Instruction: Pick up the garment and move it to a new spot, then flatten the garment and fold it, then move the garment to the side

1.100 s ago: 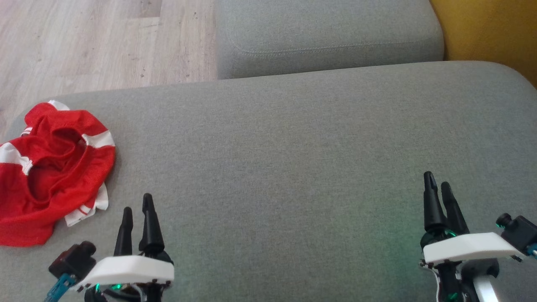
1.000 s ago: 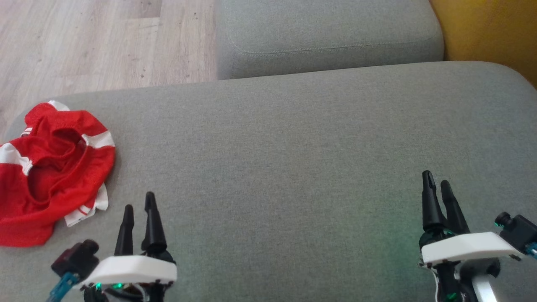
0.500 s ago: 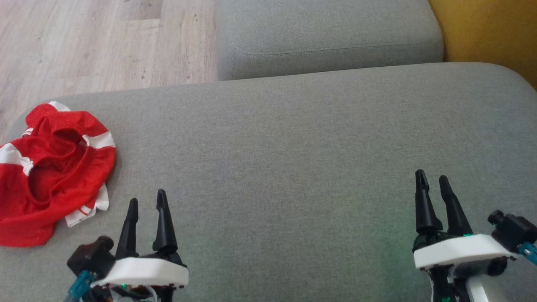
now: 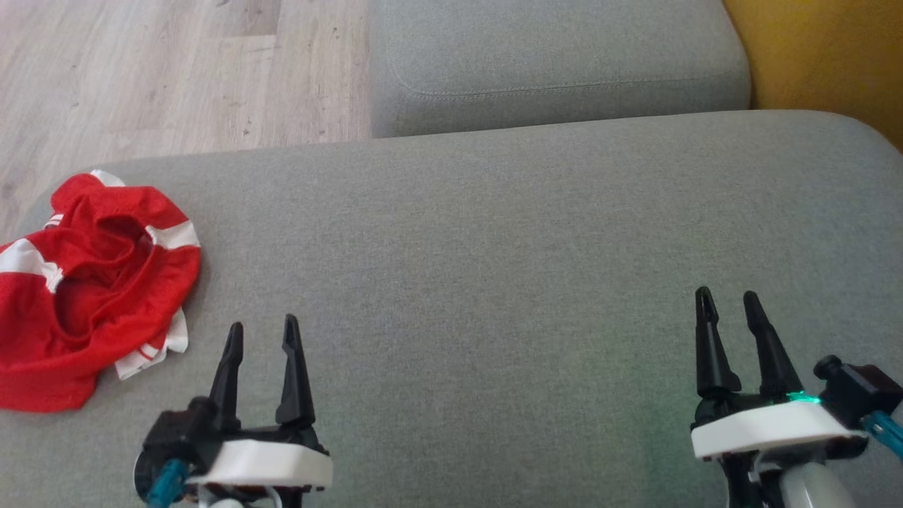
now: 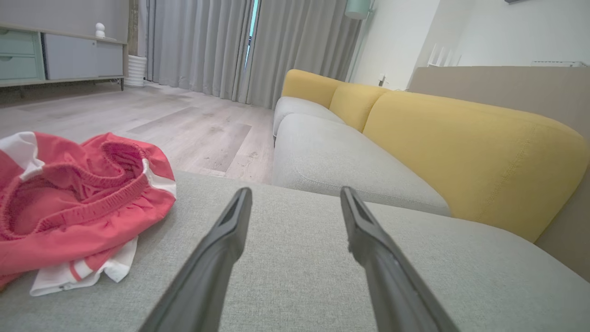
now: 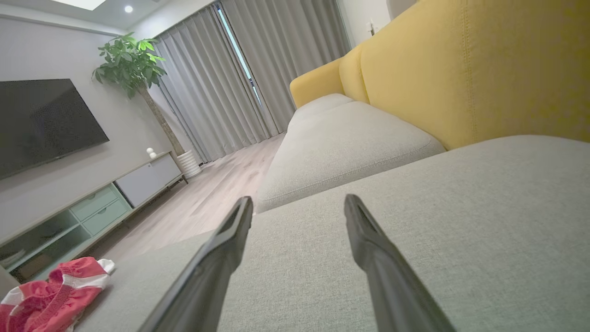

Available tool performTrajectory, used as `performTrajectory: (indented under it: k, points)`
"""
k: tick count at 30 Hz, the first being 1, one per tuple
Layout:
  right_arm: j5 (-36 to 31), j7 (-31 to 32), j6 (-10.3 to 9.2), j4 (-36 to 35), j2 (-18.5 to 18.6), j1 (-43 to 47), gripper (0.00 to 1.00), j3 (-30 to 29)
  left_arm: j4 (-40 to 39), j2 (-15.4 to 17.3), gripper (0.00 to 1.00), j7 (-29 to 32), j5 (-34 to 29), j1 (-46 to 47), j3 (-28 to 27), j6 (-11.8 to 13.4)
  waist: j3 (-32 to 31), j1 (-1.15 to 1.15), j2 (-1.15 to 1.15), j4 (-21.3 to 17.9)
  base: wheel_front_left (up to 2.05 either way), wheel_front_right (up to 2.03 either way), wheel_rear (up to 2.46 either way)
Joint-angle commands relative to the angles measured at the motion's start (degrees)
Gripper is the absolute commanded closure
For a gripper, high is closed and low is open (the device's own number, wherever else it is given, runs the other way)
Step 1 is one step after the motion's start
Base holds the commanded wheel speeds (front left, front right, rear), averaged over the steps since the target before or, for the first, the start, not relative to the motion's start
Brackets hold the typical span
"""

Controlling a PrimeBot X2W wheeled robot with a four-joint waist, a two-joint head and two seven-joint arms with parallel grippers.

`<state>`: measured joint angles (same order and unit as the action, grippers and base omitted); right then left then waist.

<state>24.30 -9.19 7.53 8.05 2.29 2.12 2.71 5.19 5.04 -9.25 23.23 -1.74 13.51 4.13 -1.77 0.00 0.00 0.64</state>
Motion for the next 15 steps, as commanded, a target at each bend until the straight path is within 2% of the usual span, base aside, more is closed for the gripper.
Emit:
performTrajectory:
  k: [1, 11, 15]
  points:
    - [-2.2, -1.2, -0.03, -2.7, 0.5, -0.8, 0.0, 0.8, -2.5, 0.8, 0.0, -1.1, -2.3, 1.2, -0.6, 0.5, 0.1, 0.0, 0.0, 0.1, 0.0, 0.0, 0.0]
    - [-8.7, -2.9, -0.04, -3.5, 0.5, -0.9, 0.0, 1.9, -1.6, 0.2, 0.0, -2.8, -8.0, 0.7, -0.9, 1.2, 0.6, 0.0, 0.0, -0.1, 0.0, 0.0, 0.0]
    - [-10.6, -3.6, -0.04, -3.4, 0.5, -0.8, 0.0, 2.3, -1.0, -0.4, 0.0, -3.5, -9.8, 0.6, -1.6, 0.6, 0.9, 0.0, 0.0, 0.1, 0.0, 0.0, 0.0]
